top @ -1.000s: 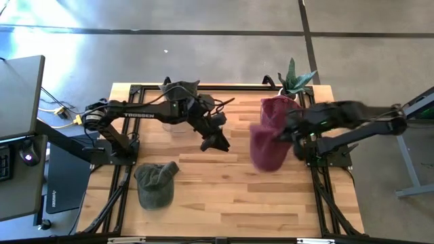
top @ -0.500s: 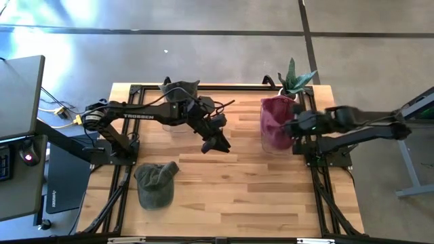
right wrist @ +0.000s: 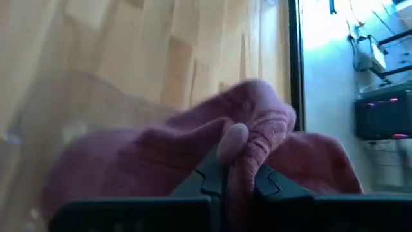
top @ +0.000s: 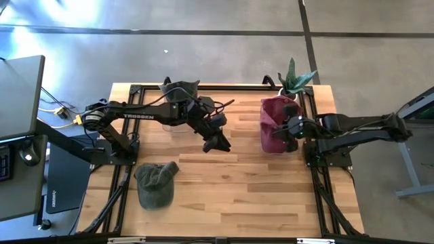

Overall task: Pick & Place hat
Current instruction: Put the red cap into the right transparent bin, then put the green cap into the left transparent bin

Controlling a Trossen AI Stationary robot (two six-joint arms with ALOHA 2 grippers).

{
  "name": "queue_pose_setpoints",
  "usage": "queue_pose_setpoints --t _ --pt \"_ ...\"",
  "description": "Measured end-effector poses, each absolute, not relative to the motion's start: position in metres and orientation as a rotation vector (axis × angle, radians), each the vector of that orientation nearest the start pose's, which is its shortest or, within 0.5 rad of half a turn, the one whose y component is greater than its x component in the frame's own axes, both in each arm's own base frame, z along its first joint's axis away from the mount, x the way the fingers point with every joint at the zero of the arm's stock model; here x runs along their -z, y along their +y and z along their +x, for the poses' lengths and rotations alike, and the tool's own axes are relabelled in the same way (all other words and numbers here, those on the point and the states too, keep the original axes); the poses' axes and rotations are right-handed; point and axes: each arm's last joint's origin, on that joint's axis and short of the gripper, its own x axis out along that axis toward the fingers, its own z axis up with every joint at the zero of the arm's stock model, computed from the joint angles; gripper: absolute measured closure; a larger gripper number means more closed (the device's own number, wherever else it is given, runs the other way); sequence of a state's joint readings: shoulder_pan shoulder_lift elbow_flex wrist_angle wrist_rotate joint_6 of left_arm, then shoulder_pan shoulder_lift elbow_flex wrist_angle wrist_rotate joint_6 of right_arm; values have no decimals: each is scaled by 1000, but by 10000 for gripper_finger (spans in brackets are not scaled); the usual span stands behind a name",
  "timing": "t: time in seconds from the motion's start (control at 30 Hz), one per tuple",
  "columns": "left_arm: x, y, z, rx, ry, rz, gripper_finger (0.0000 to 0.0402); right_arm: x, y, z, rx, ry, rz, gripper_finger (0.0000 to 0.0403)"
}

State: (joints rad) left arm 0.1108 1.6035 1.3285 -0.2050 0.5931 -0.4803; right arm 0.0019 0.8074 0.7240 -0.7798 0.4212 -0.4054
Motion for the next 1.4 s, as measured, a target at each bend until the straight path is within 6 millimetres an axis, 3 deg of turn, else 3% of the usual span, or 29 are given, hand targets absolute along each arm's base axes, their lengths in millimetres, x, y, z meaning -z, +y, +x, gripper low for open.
queue_pose_setpoints --t 0.2,0.53,0.6,0.7,0.83,0.93,1.07,1.13,1.27,1.4 --pt "-316 24 362 338 572 -668 261 -260 -22 145 365 1007 -739 355" --pt "-315 25 362 305 574 -677 261 -262 -31 142 461 1037 -721 216" --pt "-315 25 362 299 580 -683 261 -272 -32 141 556 1012 -686 192" --pt "-313 25 359 250 606 -699 261 -304 -31 141 654 867 -548 177" --pt "-320 26 346 151 631 -689 261 -345 -29 139 593 671 -300 186" --pt "-330 26 331 107 649 -658 261 -356 -28 137 539 606 -133 203" --pt "-355 17 303 33 734 -561 261 -347 -26 141 465 579 58 226" --pt "-374 9 294 11 741 -501 261 -334 -25 148 432 561 155 238" --pt "-396 -11 262 18 911 -441 261 -307 -24 168 330 434 347 257" --pt "-392 -33 239 44 1136 -488 261 -288 -19 191 158 221 455 266"
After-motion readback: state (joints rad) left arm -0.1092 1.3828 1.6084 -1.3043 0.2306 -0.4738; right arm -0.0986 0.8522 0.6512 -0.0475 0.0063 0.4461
